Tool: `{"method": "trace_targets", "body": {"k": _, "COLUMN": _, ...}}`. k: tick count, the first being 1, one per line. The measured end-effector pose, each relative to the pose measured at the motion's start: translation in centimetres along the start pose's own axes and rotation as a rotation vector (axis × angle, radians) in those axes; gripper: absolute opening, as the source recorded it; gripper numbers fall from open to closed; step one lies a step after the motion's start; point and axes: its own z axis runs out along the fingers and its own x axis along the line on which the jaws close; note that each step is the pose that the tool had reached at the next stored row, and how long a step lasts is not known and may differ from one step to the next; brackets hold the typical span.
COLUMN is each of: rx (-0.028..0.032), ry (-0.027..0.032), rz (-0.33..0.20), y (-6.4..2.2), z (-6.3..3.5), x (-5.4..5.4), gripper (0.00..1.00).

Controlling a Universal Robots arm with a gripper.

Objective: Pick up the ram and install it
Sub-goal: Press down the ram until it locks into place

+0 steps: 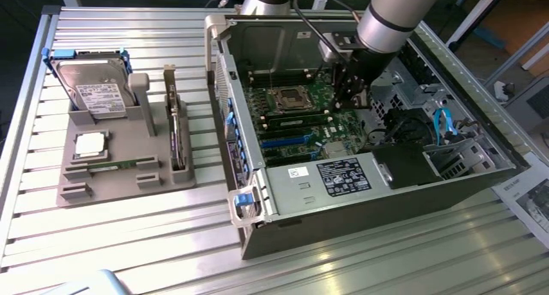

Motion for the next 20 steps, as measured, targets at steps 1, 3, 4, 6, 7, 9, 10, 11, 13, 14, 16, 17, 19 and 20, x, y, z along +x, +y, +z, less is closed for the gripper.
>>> {"method": "trace_targets", "body": {"k": 1, "rx": 0.0, "ry": 0.0, "rz": 0.0, "y": 0.0, "z": 0.14, "x": -0.2, "gripper": 0.1}}
{"method": "trace_targets", "body": {"k": 3, "rx": 0.0, "ry": 0.0, "rz": 0.0, "y": 0.0, "z": 0.36, "x": -0.5, "gripper": 0.1}}
{"method": "trace_targets", "body": {"k": 4, "rx": 0.0, "ry": -0.0001, "rz": 0.0, "y": 0.0, "z": 0.43, "x": -0.5, "gripper": 0.1}}
{"method": "trace_targets", "body": {"k": 6, "rx": 0.0, "ry": -0.0002, "rz": 0.0, "y": 0.0, "z": 0.48, "x": -0.6, "gripper": 0.1}}
{"method": "trace_targets", "body": {"k": 7, "rx": 0.0, "ry": -0.0001, "rz": 0.0, "y": 0.0, "z": 0.48, "x": -0.6, "gripper": 0.1}}
{"method": "trace_targets", "body": {"k": 9, "rx": 0.0, "ry": 0.0, "rz": 0.0, "y": 0.03, "z": 0.47, "x": -0.5, "gripper": 0.1}}
{"method": "trace_targets", "body": {"k": 10, "rx": 0.0, "ry": 0.0, "rz": 0.0, "y": 0.04, "z": 0.47, "x": -0.4, "gripper": 0.1}}
{"method": "trace_targets", "body": {"k": 11, "rx": 0.0, "ry": 0.0, "rz": 0.0, "y": 0.05, "z": 0.47, "x": -0.4, "gripper": 0.1}}
{"method": "trace_targets", "body": {"k": 13, "rx": -0.0001, "ry": 0.0004, "rz": 0.0, "y": 0.07, "z": 0.48, "x": -0.3, "gripper": 0.1}}
{"method": "trace_targets", "body": {"k": 14, "rx": 0.0, "ry": 0.0012, "rz": 0.0, "y": 0.08, "z": 0.59, "x": -0.3, "gripper": 0.1}}
{"method": "trace_targets", "body": {"k": 16, "rx": 0.0001, "ry": 0.0018, "rz": 0.0, "y": 0.07, "z": 1.04, "x": -0.3, "gripper": 0.1}}
{"method": "trace_targets", "body": {"k": 17, "rx": 0.0001, "ry": 0.0021, "rz": 0.0, "y": 0.07, "z": 1.19, "x": -0.3, "gripper": 0.1}}
{"method": "trace_targets", "body": {"k": 19, "rx": 0.0, "ry": 0.0021, "rz": 0.0, "y": 0.07, "z": 1.2, "x": -0.3, "gripper": 0.1}}
{"method": "trace_targets", "body": {"k": 20, "rx": 0.0, "ry": 0.0019, "rz": 0.0, "y": 0.07, "z": 1.21, "x": -0.3, "gripper": 0.1}}
